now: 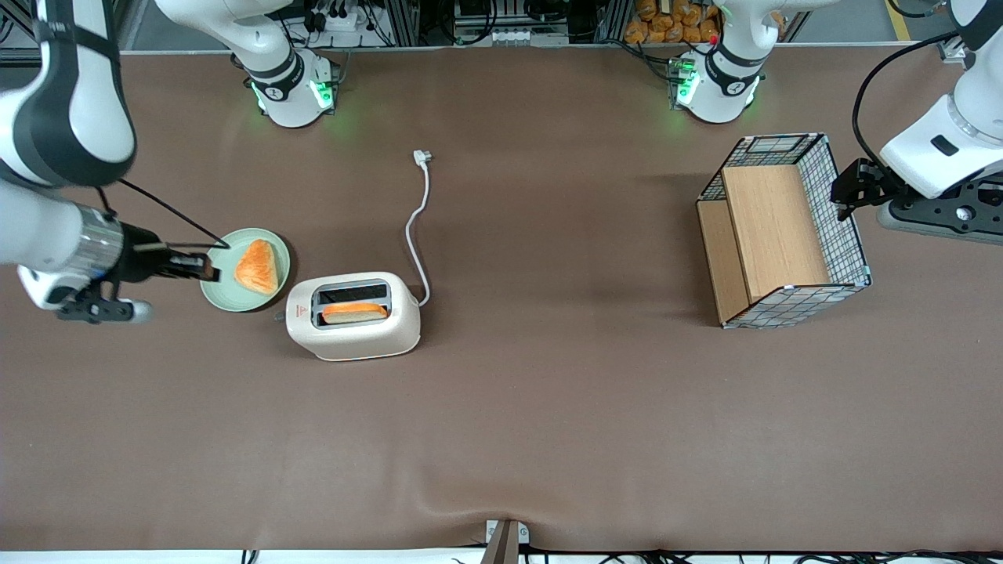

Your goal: Press toaster button with right arm

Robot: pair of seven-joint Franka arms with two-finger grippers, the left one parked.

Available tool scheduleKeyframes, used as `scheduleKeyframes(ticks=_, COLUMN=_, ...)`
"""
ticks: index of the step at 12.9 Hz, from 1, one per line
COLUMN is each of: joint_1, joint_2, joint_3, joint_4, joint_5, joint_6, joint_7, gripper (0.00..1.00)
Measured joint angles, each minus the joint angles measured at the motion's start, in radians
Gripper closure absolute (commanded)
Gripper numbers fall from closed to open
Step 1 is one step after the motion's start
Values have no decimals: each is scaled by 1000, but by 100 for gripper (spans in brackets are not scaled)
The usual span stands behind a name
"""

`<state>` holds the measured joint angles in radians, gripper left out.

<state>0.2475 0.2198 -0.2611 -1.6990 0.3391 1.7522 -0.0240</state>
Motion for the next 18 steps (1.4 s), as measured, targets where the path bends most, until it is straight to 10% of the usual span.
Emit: scheduleKeyframes(ticks=18, joint_1=-52, joint_2=183, joint_3=-9, joint_4=-124, joint_5=307, joint_6=210, joint_7=-348, gripper=100)
